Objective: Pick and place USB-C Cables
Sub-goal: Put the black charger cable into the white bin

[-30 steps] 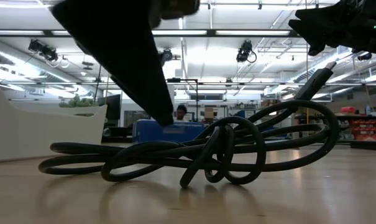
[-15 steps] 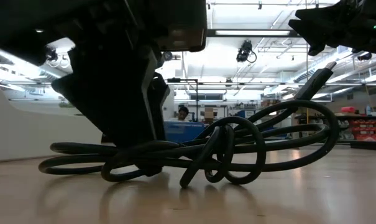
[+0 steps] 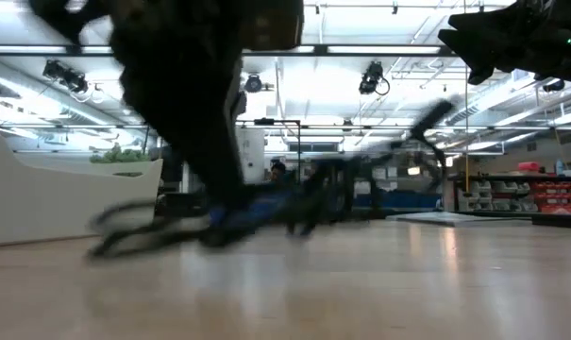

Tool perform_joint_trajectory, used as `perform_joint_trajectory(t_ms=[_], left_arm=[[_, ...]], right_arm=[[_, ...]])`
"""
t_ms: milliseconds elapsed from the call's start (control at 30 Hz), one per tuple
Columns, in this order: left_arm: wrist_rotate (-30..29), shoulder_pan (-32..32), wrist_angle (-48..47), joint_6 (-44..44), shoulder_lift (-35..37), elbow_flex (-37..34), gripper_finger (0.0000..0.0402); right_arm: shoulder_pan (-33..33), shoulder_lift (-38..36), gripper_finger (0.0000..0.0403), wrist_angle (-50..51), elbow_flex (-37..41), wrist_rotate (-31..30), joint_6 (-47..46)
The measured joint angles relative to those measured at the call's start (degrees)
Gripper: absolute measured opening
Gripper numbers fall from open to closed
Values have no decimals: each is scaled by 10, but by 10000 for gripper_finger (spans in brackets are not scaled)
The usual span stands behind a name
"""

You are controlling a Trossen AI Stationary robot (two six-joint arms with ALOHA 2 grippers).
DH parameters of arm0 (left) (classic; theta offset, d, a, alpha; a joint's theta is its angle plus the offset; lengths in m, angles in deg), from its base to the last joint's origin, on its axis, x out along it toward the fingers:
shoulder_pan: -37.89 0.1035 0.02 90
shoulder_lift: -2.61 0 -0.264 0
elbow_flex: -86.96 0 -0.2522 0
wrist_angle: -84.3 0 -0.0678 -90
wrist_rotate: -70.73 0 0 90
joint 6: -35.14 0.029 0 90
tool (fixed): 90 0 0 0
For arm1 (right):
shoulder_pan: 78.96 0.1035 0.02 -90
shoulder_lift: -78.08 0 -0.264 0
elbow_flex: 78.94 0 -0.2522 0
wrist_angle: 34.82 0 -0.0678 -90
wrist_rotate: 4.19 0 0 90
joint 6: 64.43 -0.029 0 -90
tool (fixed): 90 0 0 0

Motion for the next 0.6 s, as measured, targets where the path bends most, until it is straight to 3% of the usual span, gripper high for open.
perform_joint_trajectory(t_ms=[200,600], left_arm=[[-51,-2,-74,-58,64,0,18],[-131,-32,-345,-246,163,0,18]], right_arm=[[0,0,169,0,0,0,0],[0,0,169,0,0,0,0]])
